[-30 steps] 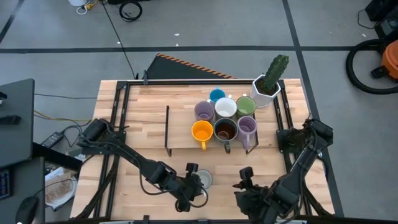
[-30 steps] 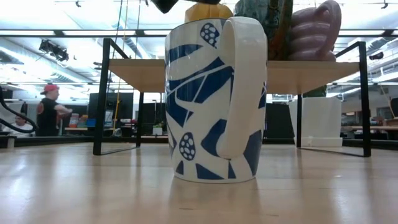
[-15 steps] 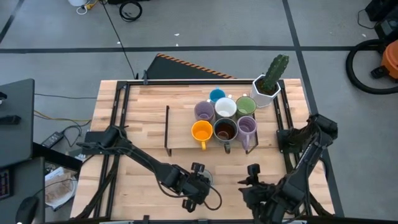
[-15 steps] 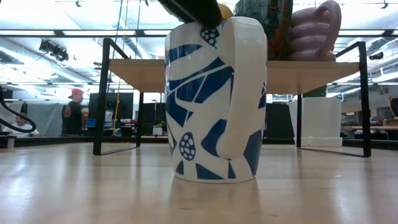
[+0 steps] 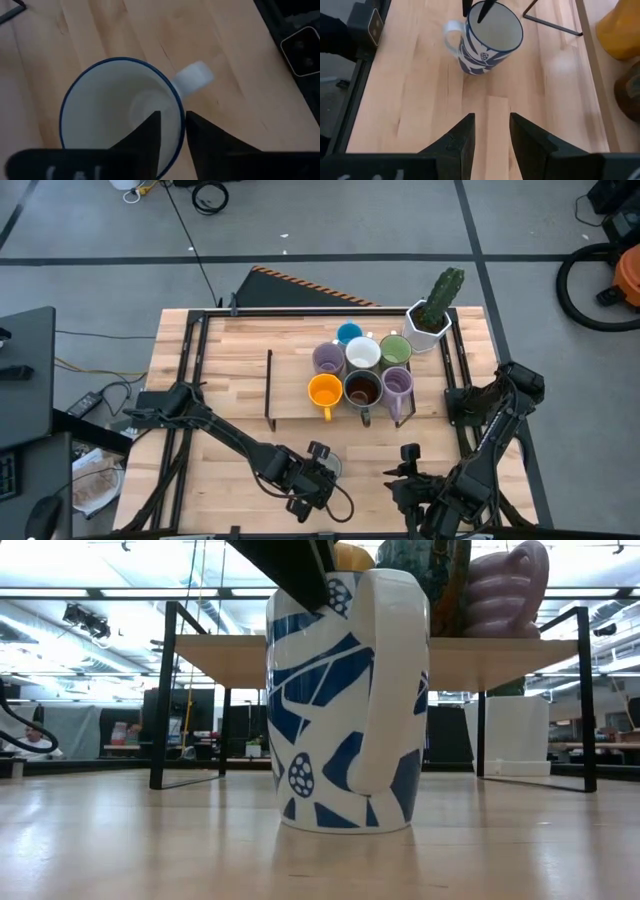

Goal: Place coffee mugs
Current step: Put the patterned blue mug on the shelf

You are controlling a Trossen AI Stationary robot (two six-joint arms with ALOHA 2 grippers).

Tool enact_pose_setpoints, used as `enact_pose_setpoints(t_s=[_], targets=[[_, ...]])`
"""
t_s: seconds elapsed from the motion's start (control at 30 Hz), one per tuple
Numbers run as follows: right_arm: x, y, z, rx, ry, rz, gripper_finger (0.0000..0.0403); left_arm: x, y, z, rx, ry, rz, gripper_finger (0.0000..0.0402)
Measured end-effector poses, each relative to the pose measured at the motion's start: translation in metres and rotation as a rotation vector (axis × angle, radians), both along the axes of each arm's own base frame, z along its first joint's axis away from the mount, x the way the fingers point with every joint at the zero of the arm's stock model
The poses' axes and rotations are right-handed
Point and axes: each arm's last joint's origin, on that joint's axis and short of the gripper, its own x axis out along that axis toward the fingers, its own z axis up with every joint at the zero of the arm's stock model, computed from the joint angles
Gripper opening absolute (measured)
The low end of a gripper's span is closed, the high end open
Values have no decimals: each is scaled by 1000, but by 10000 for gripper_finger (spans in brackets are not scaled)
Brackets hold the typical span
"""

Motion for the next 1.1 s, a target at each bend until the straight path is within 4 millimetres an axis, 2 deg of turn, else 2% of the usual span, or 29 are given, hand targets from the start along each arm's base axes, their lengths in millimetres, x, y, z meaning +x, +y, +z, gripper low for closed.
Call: enact_pose_setpoints(t_s=[0.27, 0.43, 0.87, 1.1], targets=[[0, 0, 0, 14, -8, -14, 127, 0, 0, 0, -28, 21, -20, 20], [-4, 3, 1, 12, -29, -13, 127, -3, 2, 4, -30, 29, -55, 19], [-11, 9, 1, 11, -52, 1, 127, -54, 33, 90, -38, -13, -10, 19], [-11, 9, 2, -4, -66, 5, 127, -77, 52, 115, -56, 28, -16, 19]])
